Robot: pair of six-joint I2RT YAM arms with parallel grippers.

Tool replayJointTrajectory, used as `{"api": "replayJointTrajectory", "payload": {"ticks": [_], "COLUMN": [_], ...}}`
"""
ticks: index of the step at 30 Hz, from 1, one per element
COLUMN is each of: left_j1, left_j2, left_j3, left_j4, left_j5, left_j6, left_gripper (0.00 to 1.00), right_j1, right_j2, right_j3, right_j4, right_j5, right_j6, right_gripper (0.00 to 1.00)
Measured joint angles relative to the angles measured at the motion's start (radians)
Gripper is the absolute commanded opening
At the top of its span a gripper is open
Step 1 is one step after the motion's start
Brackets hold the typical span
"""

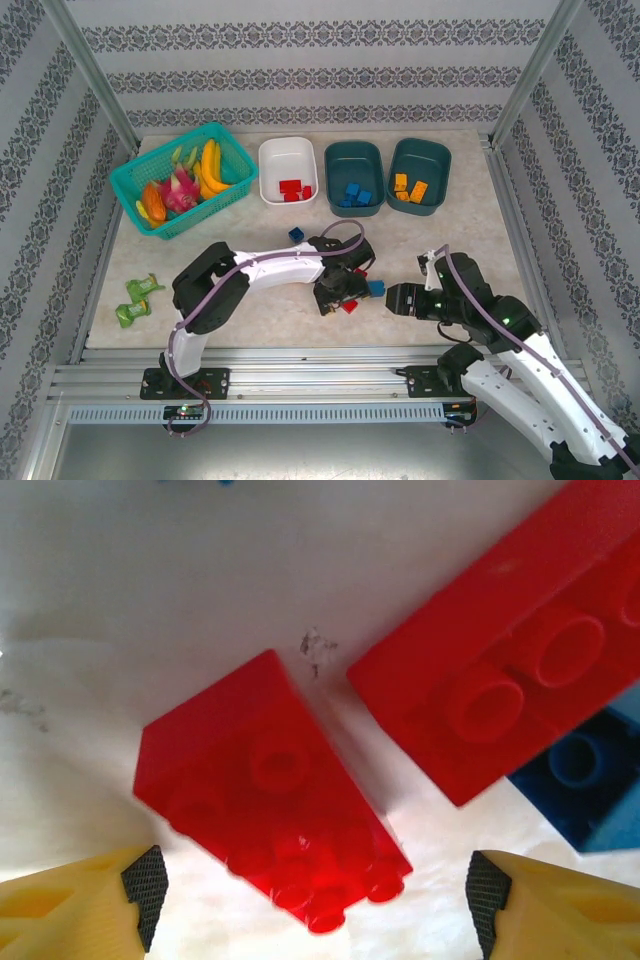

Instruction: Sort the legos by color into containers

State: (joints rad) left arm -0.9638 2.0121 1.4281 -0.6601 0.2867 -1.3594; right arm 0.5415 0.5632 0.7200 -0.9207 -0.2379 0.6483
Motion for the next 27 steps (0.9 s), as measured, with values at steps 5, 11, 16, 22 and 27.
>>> {"api": "replayJointTrajectory", "payload": {"ticks": [5, 11, 16, 22, 27], "left_j1": [-0.011, -0.017, -0.018, -0.020, -0.018], "left_j2": [0.033, 0.044, 0.044, 0.031, -0.021], "left_j3": [0.036, 0.044, 0.042, 0.040, 0.028], "left_j4": [-0.010, -0.044, -0.065, -0.087, -0.190], "left_j5": [-0.004, -0.023, -0.035, -0.064, -0.139], "left_j6": [-0.035, -0.048, -0.032, 0.002, 0.053], "left_gripper": [0.66, 0.52, 0.33, 0.17, 0.16], "right_j1": [0.000, 0.000, 0.000, 0.000, 0.000], "right_j2": [-0.032, -0.043, -0.043, -0.032, 0.007], "right_j3": [0.000, 0.000, -0.003, -0.005, 0.012], "right_j4": [-0.019, -0.023, -0.019, -0.011, -0.005], "right_j5": [-0.001, -0.008, -0.013, -0.015, -0.015], "right_j6": [0.000, 0.001, 0.001, 0.001, 0.001], "right_gripper": [0.67, 0.67, 0.67, 0.67, 0.67]}}
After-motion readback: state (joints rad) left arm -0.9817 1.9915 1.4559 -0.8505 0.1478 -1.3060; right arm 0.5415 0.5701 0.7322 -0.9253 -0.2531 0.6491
